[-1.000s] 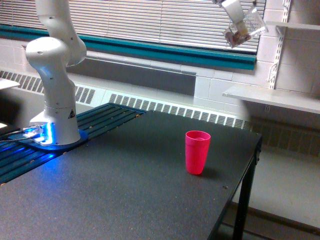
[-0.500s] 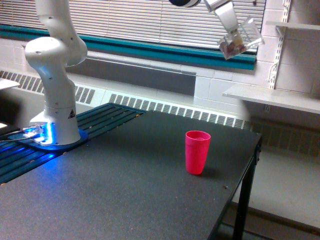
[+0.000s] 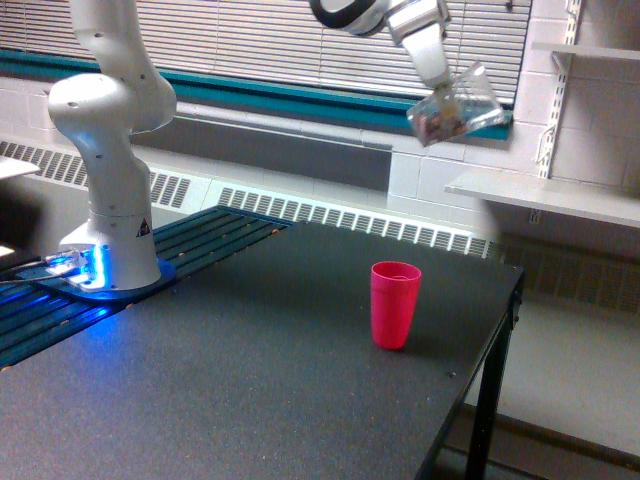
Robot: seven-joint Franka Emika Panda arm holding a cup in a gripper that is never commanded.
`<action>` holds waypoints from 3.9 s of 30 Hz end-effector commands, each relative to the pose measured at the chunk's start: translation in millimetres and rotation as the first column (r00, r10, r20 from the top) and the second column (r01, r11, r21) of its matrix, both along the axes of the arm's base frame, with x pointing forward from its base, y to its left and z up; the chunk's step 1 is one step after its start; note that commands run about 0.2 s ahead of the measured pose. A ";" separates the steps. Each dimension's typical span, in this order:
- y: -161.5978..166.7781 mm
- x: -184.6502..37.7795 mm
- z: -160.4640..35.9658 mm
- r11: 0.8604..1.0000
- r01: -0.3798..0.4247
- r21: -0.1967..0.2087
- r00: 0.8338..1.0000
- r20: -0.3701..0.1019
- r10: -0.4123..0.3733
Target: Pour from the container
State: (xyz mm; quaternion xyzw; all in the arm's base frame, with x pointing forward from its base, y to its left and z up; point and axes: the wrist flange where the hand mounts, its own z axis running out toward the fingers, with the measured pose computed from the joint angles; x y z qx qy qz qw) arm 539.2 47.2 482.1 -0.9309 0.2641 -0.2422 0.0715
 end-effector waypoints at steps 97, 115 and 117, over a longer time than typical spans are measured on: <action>3.1 -66.2 -177.1 0.919 -0.213 -0.332 0.889 -0.457 0.041; 12.0 -61.4 -186.5 0.895 -0.250 -0.371 0.865 -0.500 0.034; 12.9 -60.5 -187.5 0.891 -0.254 -0.375 0.862 -0.506 0.033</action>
